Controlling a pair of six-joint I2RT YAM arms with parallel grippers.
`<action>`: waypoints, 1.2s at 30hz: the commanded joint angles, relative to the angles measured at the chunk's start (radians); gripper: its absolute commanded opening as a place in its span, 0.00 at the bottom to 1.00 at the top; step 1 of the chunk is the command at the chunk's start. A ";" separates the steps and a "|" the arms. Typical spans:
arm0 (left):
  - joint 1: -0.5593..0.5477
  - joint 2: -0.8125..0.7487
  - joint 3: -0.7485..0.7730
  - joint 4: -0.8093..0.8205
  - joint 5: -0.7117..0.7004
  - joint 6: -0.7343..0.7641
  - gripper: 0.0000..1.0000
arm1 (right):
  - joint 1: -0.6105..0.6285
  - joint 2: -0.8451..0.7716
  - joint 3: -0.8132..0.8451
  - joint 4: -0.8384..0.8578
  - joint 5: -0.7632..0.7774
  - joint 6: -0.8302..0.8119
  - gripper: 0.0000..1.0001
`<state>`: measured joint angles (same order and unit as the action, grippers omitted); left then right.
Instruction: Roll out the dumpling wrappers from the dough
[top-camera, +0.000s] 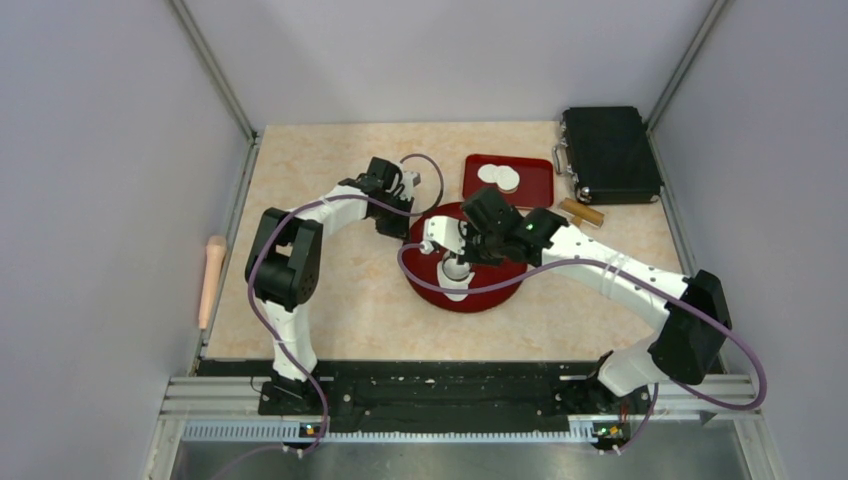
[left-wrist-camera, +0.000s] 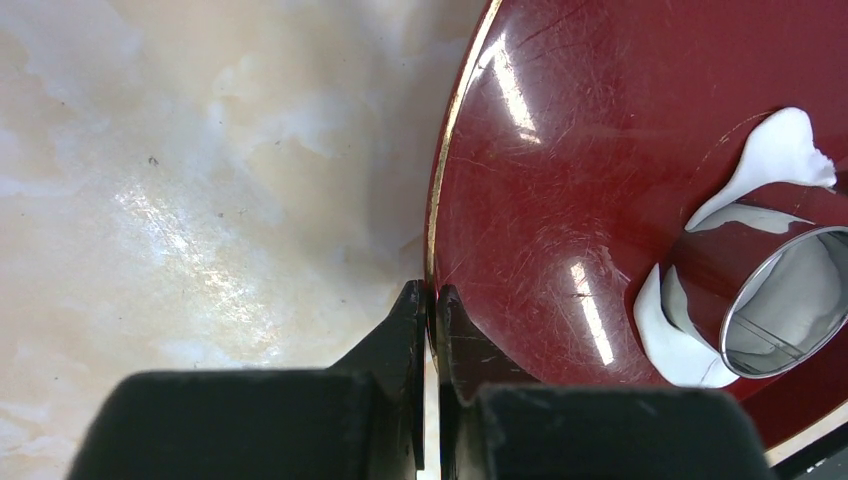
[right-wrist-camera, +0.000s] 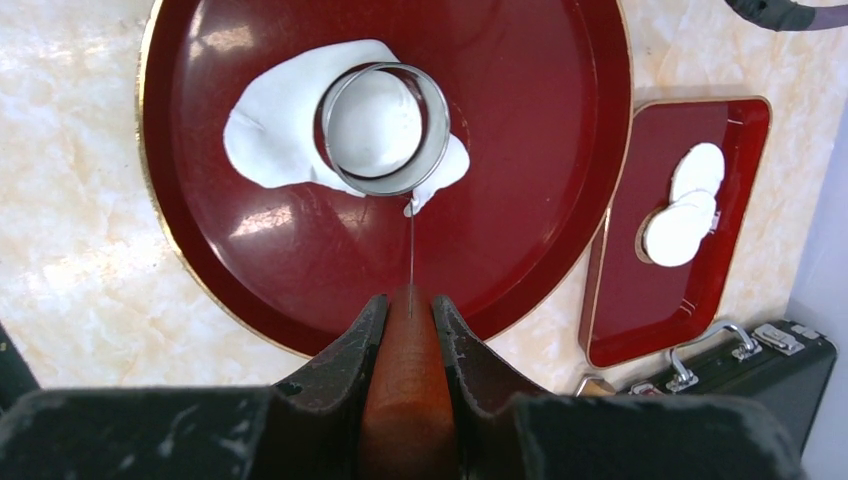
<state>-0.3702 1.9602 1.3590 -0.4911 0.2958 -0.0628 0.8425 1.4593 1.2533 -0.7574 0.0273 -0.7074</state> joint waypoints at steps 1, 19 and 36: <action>-0.002 0.007 0.027 -0.011 -0.012 0.054 0.00 | 0.003 0.009 -0.053 0.006 0.048 0.009 0.00; -0.005 -0.006 0.021 -0.015 0.010 0.086 0.00 | -0.055 0.078 -0.012 0.207 -0.135 0.075 0.00; -0.010 -0.001 0.024 -0.020 0.031 0.090 0.00 | -0.105 0.161 0.078 0.350 -0.242 0.117 0.00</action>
<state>-0.3695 1.9614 1.3598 -0.4923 0.2993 -0.0410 0.7418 1.5753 1.2755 -0.4404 -0.1795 -0.6090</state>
